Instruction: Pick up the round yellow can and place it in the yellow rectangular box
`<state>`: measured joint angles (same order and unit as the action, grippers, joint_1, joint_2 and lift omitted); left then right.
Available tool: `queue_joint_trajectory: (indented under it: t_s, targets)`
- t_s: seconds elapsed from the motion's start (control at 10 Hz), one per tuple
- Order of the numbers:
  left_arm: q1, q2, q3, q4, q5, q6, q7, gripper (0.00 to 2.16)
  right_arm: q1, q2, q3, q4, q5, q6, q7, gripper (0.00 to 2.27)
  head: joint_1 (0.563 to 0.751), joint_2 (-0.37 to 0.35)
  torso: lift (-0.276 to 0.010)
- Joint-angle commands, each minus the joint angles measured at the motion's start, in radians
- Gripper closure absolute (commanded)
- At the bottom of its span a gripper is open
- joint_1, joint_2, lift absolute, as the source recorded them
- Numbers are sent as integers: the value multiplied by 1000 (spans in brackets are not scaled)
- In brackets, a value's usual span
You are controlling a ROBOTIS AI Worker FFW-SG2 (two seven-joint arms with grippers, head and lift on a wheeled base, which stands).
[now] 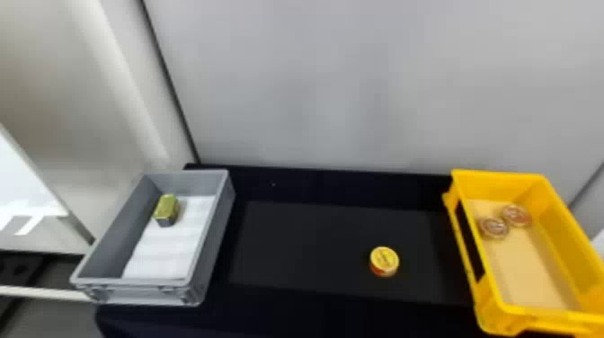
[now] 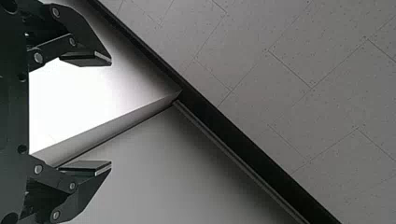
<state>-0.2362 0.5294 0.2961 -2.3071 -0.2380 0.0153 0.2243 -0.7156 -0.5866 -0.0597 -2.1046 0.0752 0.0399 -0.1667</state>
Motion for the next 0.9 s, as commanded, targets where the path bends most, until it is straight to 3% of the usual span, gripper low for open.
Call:
queue_joint_trajectory:
  t_s: [0.0,0.8]
  targets:
    - [0,2,-1,0,-1,0,0,450,-1,1,3,0,0,0,0,240,734,91,0]
    - [0,3,-1,0,-1,-2,1,450,1,1,9,5,-5,9,1,243,734,91,0]
